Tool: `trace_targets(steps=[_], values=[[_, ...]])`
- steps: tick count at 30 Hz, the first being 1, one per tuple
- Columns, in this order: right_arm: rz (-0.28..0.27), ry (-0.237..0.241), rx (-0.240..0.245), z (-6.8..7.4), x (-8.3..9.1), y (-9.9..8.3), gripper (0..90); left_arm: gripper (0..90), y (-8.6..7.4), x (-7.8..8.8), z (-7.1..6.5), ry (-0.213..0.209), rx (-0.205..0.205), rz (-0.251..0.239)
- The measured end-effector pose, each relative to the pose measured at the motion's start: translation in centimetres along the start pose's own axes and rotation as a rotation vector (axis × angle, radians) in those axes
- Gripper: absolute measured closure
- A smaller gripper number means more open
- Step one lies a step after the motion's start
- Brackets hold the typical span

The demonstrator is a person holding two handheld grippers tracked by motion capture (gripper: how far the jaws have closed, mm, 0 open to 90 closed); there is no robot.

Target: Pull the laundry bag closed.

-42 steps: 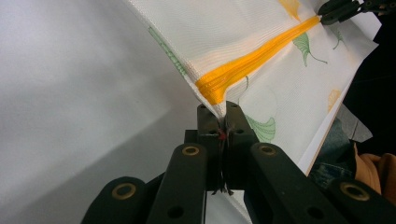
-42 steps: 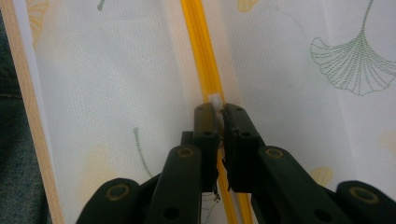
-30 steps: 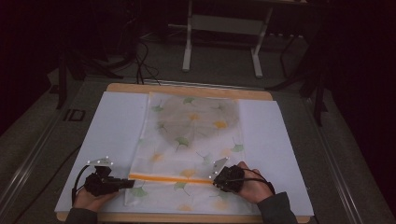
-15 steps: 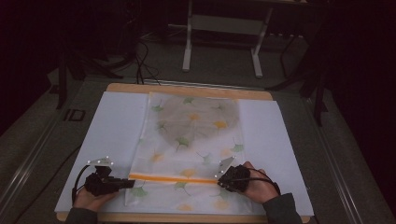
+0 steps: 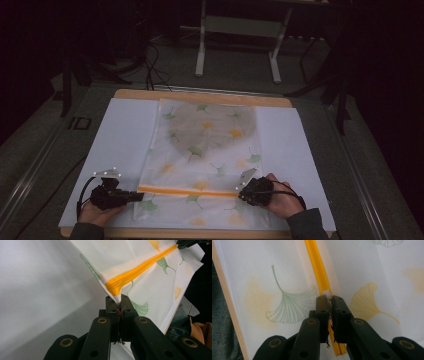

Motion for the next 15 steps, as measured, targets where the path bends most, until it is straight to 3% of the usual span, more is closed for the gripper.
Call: trace_targets(steps=[15], values=[[0.025, -0.017, -0.032, -0.8, 1.4, -1.9, 84.6, 88.5, 0.0, 0.0, 0.0, 0.001, -0.001, 0.003]])
Point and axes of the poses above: each handheld gripper's, and its own axes: x roughly backward along the jaws, y roughly out of its top, z roughly to its left, the point moved 5 cm from there along -x, roughly forward along the jaws, and after that the axes turned 12 degrees about -z, right-handed, at the moved point
